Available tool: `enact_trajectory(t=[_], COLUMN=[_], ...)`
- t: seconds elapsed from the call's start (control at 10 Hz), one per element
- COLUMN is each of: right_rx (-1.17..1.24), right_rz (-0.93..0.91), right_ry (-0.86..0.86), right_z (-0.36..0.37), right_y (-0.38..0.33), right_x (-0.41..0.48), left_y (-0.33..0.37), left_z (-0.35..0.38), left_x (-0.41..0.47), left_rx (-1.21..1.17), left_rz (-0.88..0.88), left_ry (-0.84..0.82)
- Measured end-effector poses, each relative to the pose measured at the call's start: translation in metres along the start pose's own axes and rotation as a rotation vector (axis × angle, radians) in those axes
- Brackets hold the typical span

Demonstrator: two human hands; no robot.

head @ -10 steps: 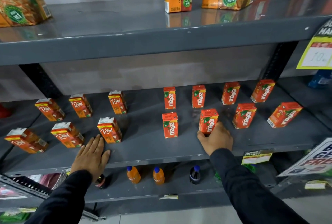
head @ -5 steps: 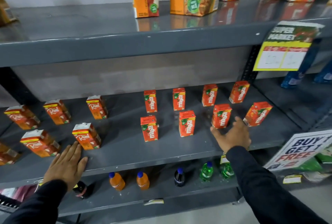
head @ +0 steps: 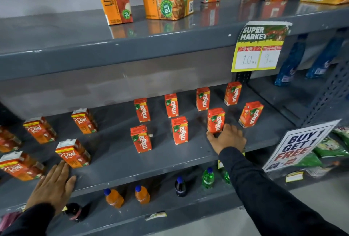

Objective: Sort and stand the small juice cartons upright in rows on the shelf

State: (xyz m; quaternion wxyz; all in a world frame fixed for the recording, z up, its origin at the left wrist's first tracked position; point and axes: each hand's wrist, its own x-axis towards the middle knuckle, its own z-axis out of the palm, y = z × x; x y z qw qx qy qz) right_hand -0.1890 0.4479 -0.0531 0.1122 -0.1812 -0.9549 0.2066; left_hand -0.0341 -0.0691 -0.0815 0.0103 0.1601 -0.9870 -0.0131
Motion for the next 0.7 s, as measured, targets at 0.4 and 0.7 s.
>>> enact_trajectory(t=[0.4,0.7], right_rx=[0.237,0.132], right_rz=[0.299,0.195], right_ry=[0.236,0.118], right_z=[-0.032,-0.032], right_y=[0.069,0.073], right_x=[0.051,0.055], left_y=[0.002,0.016], left_z=[0.002,-0.002], left_x=[-0.002,-0.009], left_rx=[0.008,-0.043], left_rz=[-0.071,-0.123], left_ry=[-0.027,0.008])
